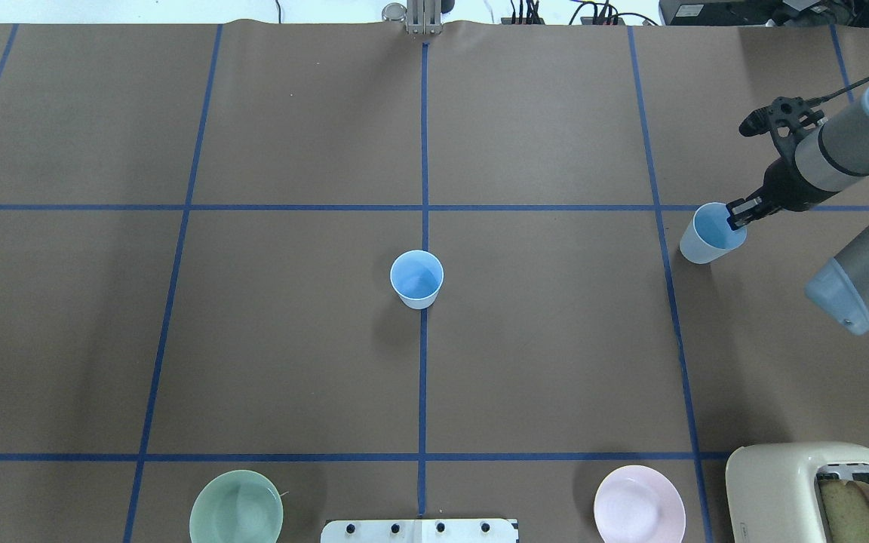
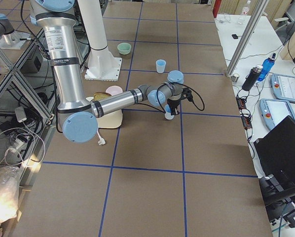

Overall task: Stack blue cups with both arms
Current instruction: 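Carry the cup with the right gripper over the center cup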

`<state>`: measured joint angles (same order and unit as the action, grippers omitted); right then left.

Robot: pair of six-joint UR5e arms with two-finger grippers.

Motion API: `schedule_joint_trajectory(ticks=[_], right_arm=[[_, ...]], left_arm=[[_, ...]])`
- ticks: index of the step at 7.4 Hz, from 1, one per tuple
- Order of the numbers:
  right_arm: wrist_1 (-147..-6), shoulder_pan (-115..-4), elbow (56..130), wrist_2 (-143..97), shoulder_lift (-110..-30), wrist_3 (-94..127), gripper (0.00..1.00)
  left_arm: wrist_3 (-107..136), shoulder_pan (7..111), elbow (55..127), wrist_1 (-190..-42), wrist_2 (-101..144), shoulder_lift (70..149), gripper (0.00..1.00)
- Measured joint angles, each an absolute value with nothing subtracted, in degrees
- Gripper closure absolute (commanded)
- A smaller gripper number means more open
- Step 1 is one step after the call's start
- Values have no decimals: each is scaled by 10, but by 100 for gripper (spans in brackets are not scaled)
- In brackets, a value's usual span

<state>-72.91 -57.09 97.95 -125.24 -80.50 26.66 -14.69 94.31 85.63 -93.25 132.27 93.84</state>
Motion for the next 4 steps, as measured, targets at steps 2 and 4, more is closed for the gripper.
schedule_joint_trajectory(ticks=[2, 4], right_arm=[[-733, -595, 1011, -1296, -791, 305, 100], [-733, -579, 1041, -1311, -727, 495, 100]], left_arm=[[-139, 943, 855, -932, 1323, 937, 2], [-85, 944, 862, -932, 1340, 932, 2]])
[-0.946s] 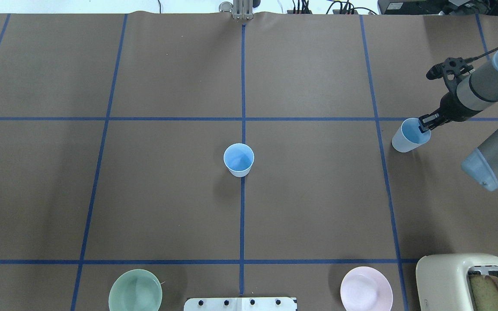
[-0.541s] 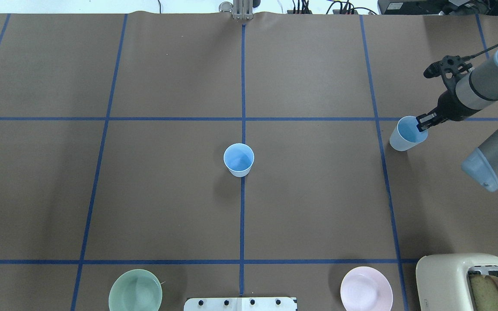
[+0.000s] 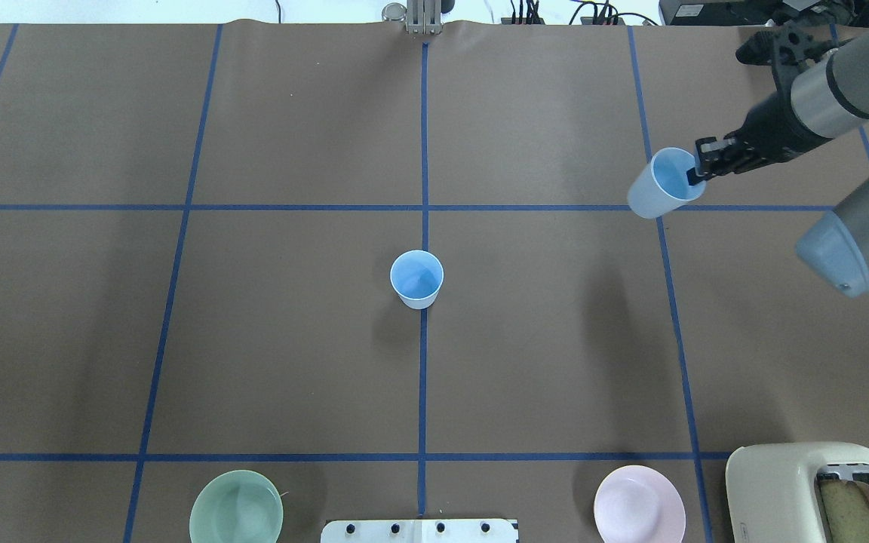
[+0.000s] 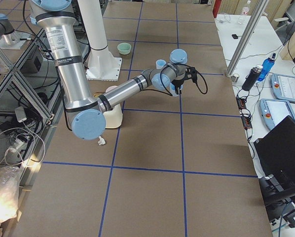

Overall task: Stack blue cups with both arms
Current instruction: 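Carry the cup with the right gripper over the center cup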

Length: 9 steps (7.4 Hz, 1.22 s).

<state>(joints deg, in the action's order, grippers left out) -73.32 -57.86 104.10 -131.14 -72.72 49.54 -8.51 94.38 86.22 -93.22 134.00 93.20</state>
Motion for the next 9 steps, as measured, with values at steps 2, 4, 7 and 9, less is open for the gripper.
schedule_joint_trajectory(ticks=[2, 4, 7, 9], right_arm=[[-739, -515, 1053, -1296, -647, 650, 100], [-864, -421, 1051, -1204, -536, 724, 100], [-1029, -315, 1017, -1086, -424, 771, 100], [-1038, -297, 998, -1065, -421, 773, 100]], left_arm=[[-62, 944, 882, -932, 1367, 917, 2], [-59, 943, 891, -932, 1372, 913, 2], [-59, 943, 893, -933, 1373, 912, 2], [-60, 943, 893, -933, 1373, 912, 2]])
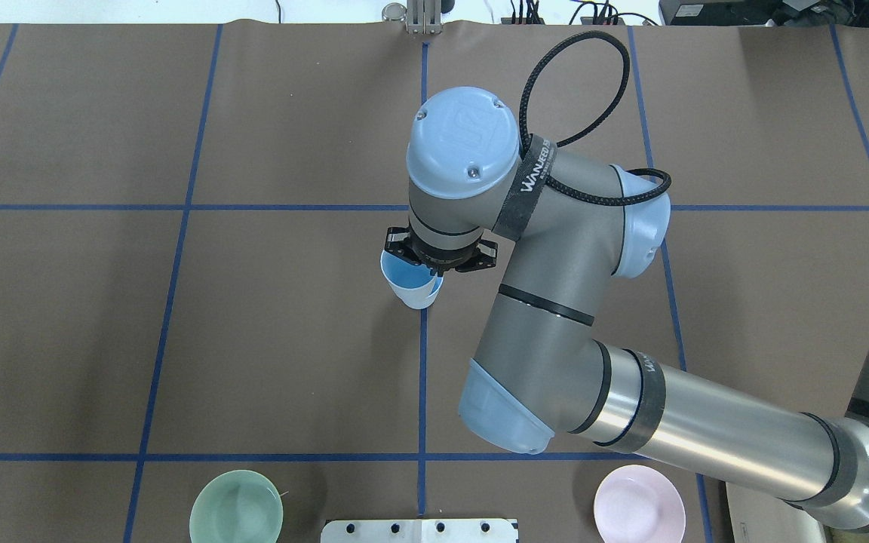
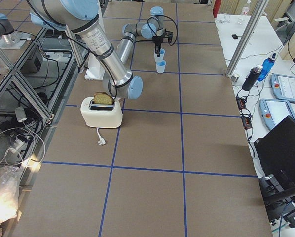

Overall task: Stack blue cups with both arms
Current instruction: 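Carry the cup with the right gripper over the center cup, then lower the held cup into the center cup and open the right gripper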

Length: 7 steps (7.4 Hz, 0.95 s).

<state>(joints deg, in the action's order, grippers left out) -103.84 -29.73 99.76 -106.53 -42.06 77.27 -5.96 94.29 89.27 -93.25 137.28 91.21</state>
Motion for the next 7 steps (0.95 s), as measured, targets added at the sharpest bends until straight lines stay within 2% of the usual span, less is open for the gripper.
schedule_joint_trajectory(ticks=[7], right_arm=[[-997, -298, 958, -1056, -421, 765, 100]], left_arm=[[-61, 942, 891, -933, 1373, 912, 2]])
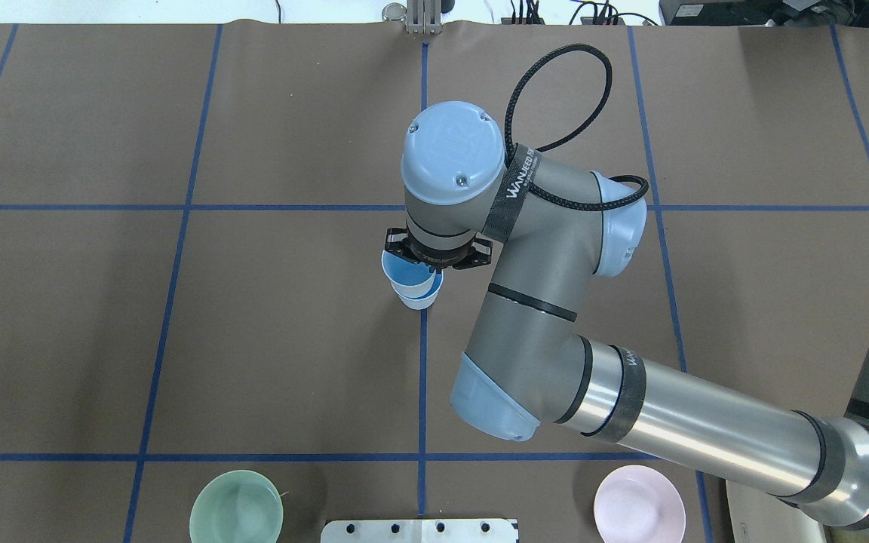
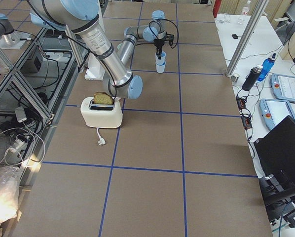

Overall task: Stack blue cups with both arms
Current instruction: 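Lower the held cup into the center cup and open the right gripper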

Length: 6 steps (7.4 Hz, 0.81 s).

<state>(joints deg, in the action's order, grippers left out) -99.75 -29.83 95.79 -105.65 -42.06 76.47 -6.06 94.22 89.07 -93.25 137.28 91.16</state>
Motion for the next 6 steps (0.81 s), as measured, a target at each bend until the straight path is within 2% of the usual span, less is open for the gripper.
schedule_joint_trajectory(ticks=[3, 4, 5, 6], right_arm=[[-974, -298, 929, -1054, -423, 759, 100], [-965, -297, 920, -1054, -423, 757, 61], [-960, -297, 917, -1054, -423, 757, 28], [-959, -297, 916, -1055, -423, 757, 0]], left_arm=[[-61, 942, 890, -933, 1373, 911, 2], [-61, 942, 890, -933, 1373, 911, 2], [-61, 942, 890, -933, 1373, 911, 2], [-61, 942, 890, -933, 1373, 911, 2]])
